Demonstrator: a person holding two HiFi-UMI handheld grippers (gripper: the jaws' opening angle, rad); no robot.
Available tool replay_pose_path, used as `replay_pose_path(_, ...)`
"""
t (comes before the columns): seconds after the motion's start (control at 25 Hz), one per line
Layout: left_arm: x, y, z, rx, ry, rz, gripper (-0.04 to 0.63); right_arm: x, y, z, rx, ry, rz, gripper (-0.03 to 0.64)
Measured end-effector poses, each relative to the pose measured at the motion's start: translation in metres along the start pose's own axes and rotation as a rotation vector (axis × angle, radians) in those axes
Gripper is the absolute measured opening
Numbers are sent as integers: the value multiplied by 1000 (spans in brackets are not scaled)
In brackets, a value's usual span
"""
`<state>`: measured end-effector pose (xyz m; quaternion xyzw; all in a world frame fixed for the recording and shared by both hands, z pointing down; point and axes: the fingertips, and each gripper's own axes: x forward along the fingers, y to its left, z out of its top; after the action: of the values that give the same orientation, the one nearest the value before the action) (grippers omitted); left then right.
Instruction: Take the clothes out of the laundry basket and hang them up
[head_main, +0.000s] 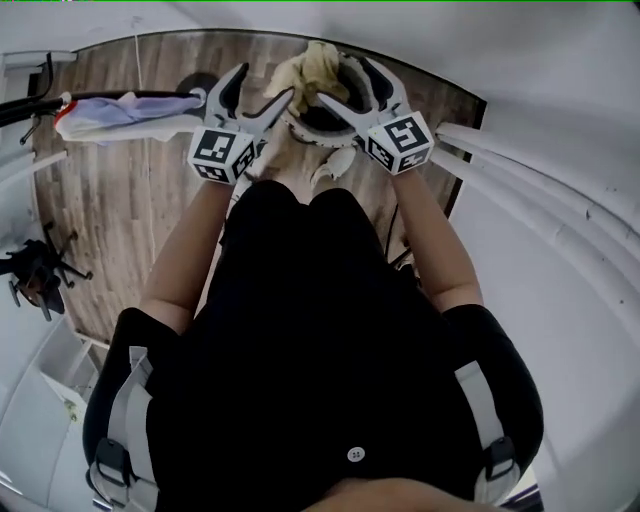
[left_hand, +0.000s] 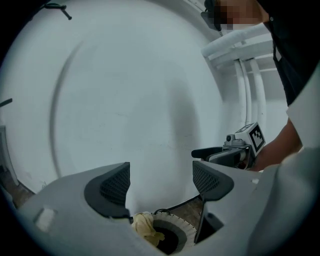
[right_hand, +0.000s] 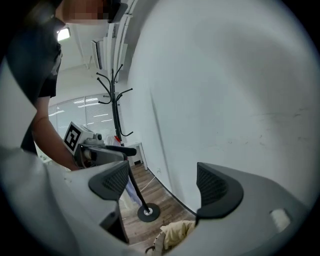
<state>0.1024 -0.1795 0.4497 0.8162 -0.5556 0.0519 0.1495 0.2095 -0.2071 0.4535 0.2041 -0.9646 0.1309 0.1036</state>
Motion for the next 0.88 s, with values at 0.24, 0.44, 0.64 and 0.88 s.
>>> replay_pose_path(0.24, 48, 26, -44, -32, 74, 97, 393, 35, -52, -34, -32, 90, 91, 385)
replay_pose_path(0.44, 79, 68, -112, -73, 183, 129, 391, 94, -81, -87, -22, 176, 141, 376)
replay_pose_path(0.64, 108, 125, -188, -98, 246, 147, 391, 159, -110, -149, -64, 231, 152, 350)
replay_pose_path(0.88, 141, 168, -282, -156, 337, 169, 391, 220, -135, -230, -89, 320, 210, 337)
